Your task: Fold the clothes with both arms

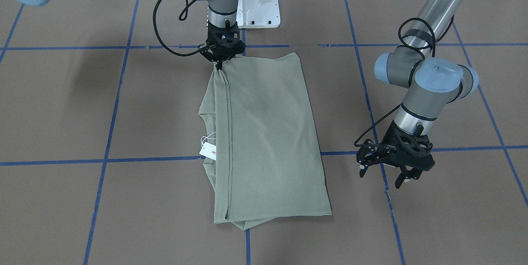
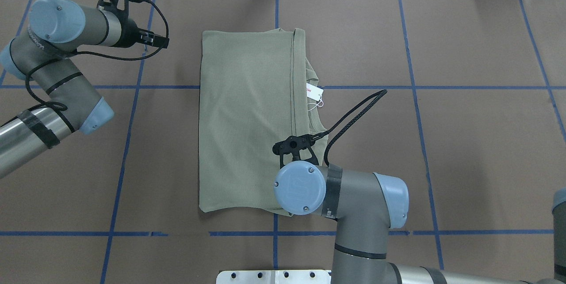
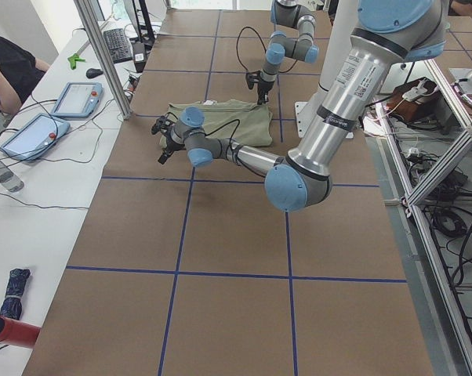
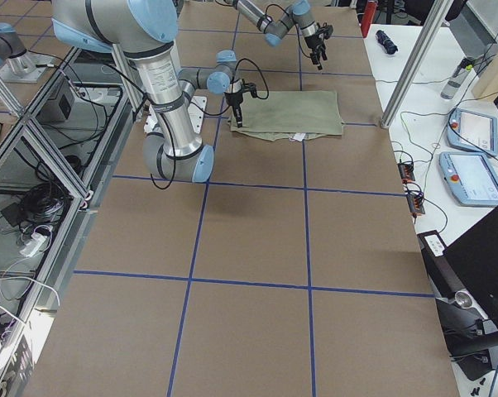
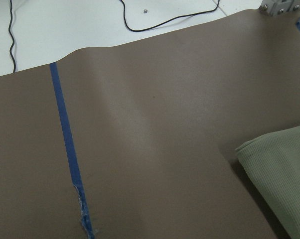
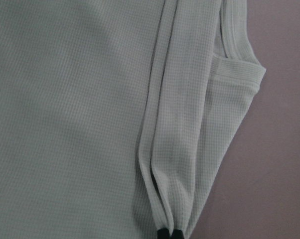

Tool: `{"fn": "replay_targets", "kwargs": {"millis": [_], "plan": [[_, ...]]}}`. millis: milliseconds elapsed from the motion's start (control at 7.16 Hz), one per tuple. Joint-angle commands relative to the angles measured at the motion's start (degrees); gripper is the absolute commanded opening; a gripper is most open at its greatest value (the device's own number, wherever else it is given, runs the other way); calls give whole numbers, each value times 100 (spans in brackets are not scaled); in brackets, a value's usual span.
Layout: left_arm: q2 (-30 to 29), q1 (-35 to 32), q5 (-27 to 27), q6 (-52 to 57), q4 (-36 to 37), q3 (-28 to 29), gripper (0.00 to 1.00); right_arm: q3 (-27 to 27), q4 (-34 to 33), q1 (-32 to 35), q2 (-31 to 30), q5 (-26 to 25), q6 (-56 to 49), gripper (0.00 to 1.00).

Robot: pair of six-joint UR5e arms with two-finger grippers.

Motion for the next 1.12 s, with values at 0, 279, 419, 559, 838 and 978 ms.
{"fn": "replay_targets", "kwargs": {"millis": [0,279,419,559,838,978], "plan": [[0,41,0,-1,0,-6,100,702,14,50,-723,1,361,0],[0,50,0,-10,-87,-6,100,732,59,-142,-982,-95,1728,49],[0,50,0,-10,-105,-6,100,732,59,-335,-930,-348,2126,99],[0,50,0,-10,-106,2,100,801,67,-328,-903,-360,2052,100],[0,50,0,-10,-106,-15,100,829,646,92,-903,-307,1555,100],[0,50,0,-10,-106,-15,100,768,647,416,-798,-237,906,100]]}}
